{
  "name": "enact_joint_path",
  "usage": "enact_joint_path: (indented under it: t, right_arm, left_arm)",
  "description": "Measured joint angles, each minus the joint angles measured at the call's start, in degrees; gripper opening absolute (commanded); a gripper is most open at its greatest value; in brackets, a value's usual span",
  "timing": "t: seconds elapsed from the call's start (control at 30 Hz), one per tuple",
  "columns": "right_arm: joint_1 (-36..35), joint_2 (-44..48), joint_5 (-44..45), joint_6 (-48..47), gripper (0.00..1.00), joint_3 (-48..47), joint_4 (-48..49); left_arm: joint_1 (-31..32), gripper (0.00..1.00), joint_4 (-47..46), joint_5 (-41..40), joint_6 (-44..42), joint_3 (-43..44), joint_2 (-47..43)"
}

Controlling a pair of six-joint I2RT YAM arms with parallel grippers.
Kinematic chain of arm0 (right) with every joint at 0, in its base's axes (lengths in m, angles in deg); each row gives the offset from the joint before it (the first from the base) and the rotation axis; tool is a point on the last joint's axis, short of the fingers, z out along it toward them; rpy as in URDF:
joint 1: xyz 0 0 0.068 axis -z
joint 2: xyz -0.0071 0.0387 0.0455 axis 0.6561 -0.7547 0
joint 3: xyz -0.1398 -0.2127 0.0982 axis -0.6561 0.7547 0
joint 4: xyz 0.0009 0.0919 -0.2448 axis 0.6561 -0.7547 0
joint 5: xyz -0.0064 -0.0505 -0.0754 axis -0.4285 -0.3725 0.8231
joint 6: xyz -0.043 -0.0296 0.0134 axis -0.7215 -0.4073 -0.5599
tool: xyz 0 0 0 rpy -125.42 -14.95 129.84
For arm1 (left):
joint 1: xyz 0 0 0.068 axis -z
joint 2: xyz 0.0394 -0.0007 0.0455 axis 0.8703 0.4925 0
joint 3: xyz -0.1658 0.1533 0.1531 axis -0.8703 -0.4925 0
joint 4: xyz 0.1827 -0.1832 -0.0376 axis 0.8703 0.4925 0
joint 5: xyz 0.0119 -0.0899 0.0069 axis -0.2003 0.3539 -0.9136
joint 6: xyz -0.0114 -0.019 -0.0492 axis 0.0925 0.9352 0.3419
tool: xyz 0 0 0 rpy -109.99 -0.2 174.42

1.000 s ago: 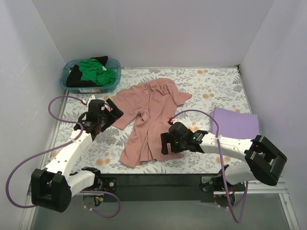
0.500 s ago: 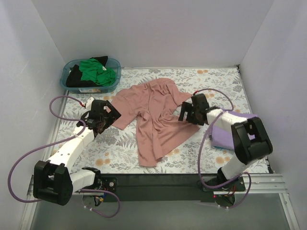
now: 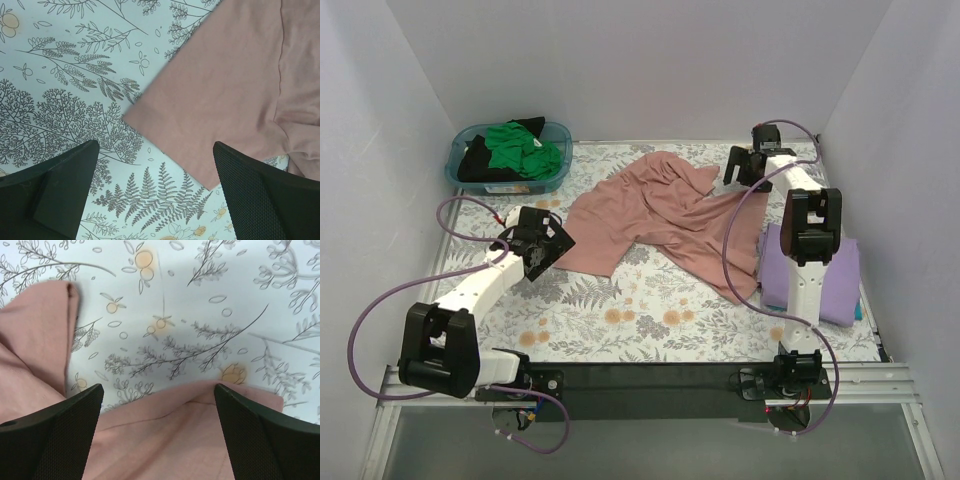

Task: Fold and stack the t-shirts
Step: Flatten the tshirt out

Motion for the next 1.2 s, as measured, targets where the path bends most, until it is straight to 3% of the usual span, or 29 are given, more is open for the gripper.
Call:
enact_joint_path:
  t: [0.07, 0.23, 0.33, 0.53, 0.63, 0.67, 0.77, 0.9, 1.03, 1.2]
  right_arm:
    - [0.66, -2.34, -1.42, -2.10, 0.98, -5.14, -3.17]
    - [-0.33, 2.34, -2.16, -6.45, 0.98, -3.02, -7.52]
    - [-3.48, 14.03, -1.44, -7.34, 0.98, 6.25, -8.55]
    - [-8.98, 45.79, -0.44, -4.44, 0.98, 31.67, -3.43]
    - [-8.31, 59.30, -0.24, -1.38, 0.99, 45.22, -0.87]
    - [-8.04, 62.40, -0.22, -0.50, 0.98, 48.98, -0.76]
    - [-7.67, 67.91, -0.09, 1.49, 0.98, 57.37, -0.96]
    - [-7.69, 75.78, -0.79, 3.21, 0.98, 64.96, -1.70]
    - [-8.28, 81.74, -2.51, 3.21, 0.99, 65.94, -2.62]
    - [-13.84, 83.93, -3.06, 4.52, 0.98, 67.93, -2.89]
  left_arm:
    - [-0.02, 0.98, -0.11, 0.22, -0.02, 0.00, 0.02]
    - [-0.02, 0.98, -0.90, 0.83, 0.00, 0.00, 1.01]
    - [-0.02, 0.98, -1.92, 2.10, -0.09, -0.02, 3.54]
    - [-0.02, 0.95, -4.66, 5.53, -0.76, 0.20, 9.94]
    - [-0.02, 0.75, -7.02, 6.67, -0.81, 0.74, 11.43]
    - [-0.02, 0.51, -7.67, 6.86, -0.85, 1.03, 12.13]
    - [-0.24, 0.00, -9.46, 7.87, -0.74, 1.70, 14.95]
    - [-0.42, 0.00, -10.84, 7.50, -0.11, 2.25, 16.46]
    - [-1.40, 0.00, -8.09, 2.32, 2.10, 0.39, 13.07]
    - [-11.32, 0.00, -4.15, -1.92, 4.39, -5.42, 2.32]
